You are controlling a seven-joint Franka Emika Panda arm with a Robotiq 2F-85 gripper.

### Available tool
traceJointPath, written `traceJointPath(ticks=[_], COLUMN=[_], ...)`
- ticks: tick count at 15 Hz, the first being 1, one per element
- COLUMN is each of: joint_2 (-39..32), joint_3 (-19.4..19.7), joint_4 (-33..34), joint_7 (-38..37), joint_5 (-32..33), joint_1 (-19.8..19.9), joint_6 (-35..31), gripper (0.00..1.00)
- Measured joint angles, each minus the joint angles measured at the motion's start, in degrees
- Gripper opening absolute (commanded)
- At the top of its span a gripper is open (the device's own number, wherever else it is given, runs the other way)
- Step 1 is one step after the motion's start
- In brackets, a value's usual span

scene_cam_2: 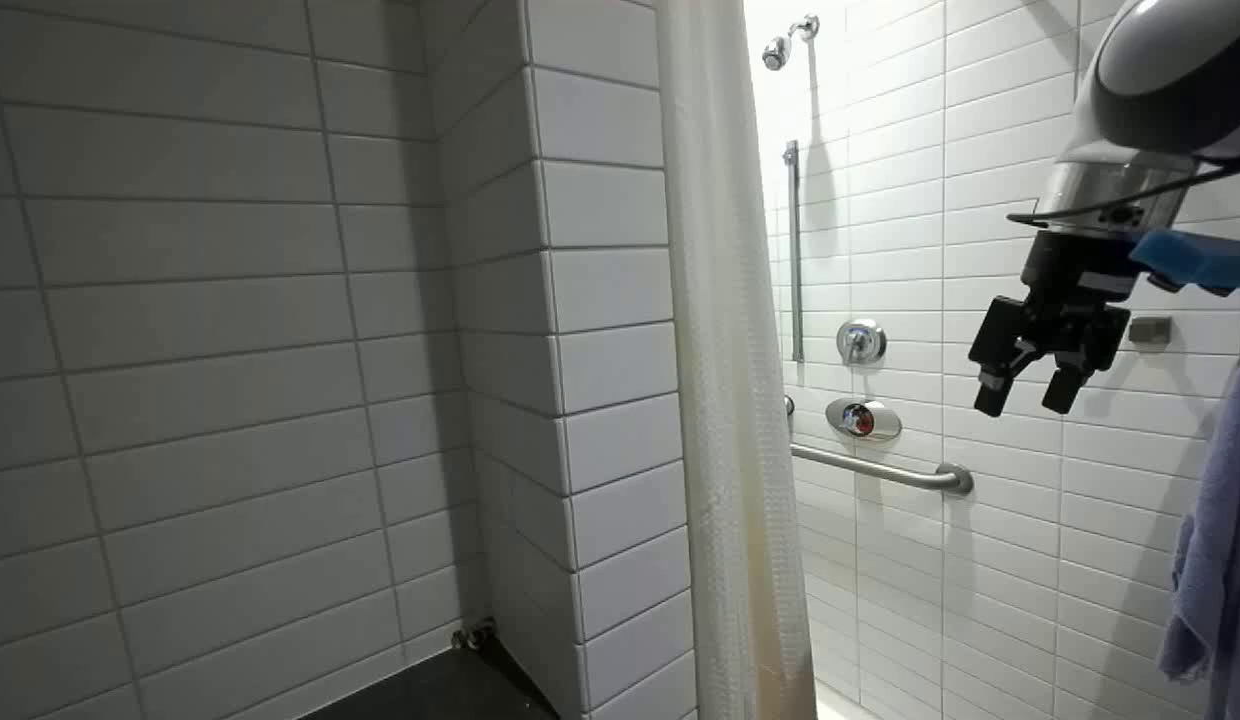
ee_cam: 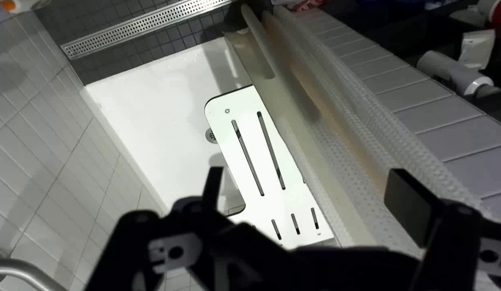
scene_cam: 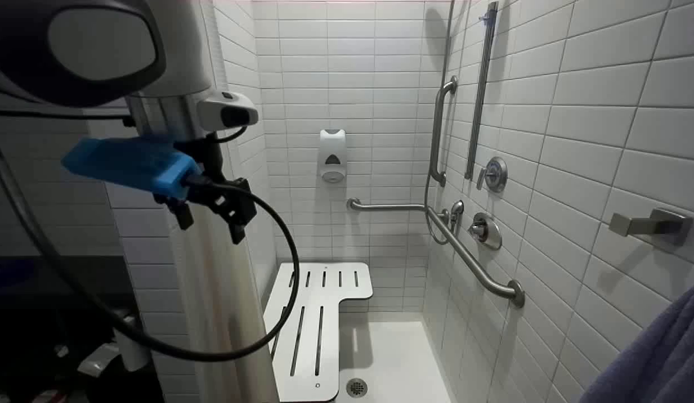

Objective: Move the shower curtain to the right

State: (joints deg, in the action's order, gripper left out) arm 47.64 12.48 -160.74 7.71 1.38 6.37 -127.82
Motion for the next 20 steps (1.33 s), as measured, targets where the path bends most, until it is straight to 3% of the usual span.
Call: traceJointPath(ticks=[20], joint_2=[-0.59], joint_3=[0.00], joint_4=[-1.26], joint_7=[0.00], joint_5=[0.00], joint_1=[-0.01], joint_6=[0.08], gripper=[1.00])
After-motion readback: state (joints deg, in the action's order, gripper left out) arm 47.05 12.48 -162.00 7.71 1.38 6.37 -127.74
